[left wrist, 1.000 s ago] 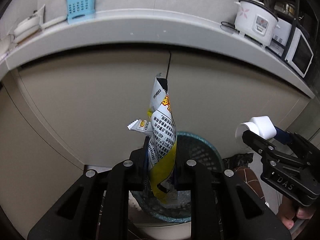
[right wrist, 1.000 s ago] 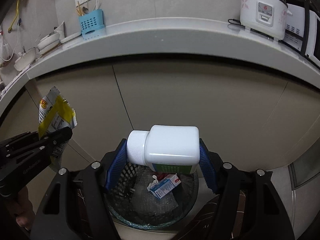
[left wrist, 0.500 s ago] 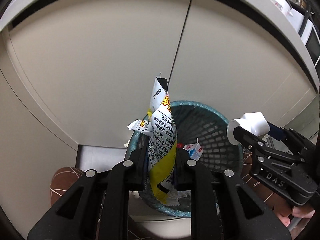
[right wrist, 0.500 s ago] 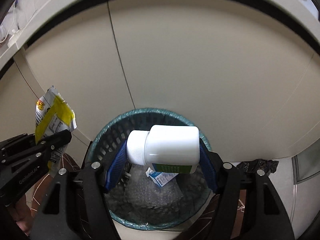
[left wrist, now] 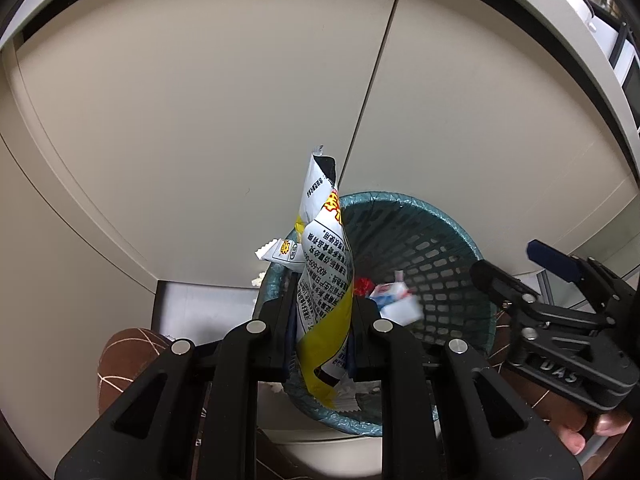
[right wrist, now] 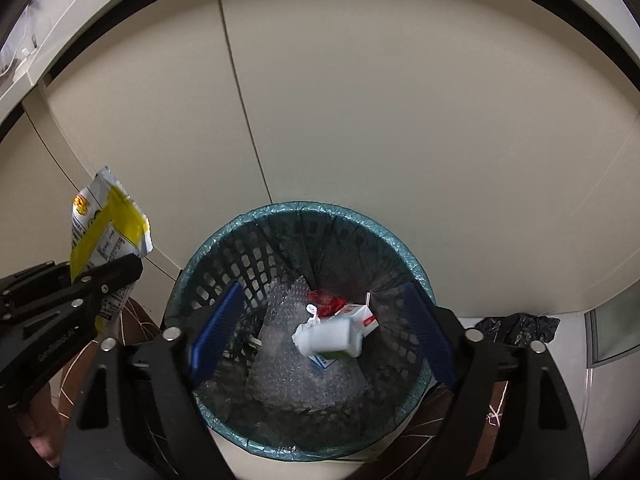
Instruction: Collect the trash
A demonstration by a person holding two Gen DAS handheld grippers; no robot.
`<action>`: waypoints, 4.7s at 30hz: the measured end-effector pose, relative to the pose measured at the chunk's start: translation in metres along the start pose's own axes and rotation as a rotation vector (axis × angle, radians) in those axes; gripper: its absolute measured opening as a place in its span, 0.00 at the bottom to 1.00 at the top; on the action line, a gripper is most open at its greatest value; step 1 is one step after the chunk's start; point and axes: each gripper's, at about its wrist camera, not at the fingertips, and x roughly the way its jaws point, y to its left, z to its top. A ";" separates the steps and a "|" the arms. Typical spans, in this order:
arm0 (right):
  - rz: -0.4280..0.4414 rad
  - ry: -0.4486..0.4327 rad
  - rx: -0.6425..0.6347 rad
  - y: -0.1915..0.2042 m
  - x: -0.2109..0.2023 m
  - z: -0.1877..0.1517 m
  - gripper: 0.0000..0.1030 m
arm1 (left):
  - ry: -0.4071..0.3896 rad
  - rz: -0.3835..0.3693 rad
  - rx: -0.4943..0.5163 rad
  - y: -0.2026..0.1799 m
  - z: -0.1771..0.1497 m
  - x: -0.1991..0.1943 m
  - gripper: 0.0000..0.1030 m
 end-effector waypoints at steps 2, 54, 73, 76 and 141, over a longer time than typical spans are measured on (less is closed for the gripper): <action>-0.010 -0.010 0.007 -0.007 -0.004 -0.002 0.83 | 0.005 -0.001 0.004 -0.003 0.001 0.003 0.16; -0.099 -0.049 0.108 -0.062 -0.080 -0.009 0.89 | -0.022 0.034 0.079 -0.052 0.022 -0.018 0.94; -0.148 -0.262 0.100 -0.025 -0.224 0.040 0.93 | -0.233 0.074 0.040 -0.045 0.061 -0.186 0.94; -0.158 -0.273 0.098 -0.019 -0.238 0.039 0.93 | -0.245 0.065 0.036 -0.043 0.056 -0.201 0.94; -0.123 -0.289 0.123 -0.009 -0.261 0.024 0.93 | -0.302 0.075 0.115 -0.041 0.042 -0.233 0.94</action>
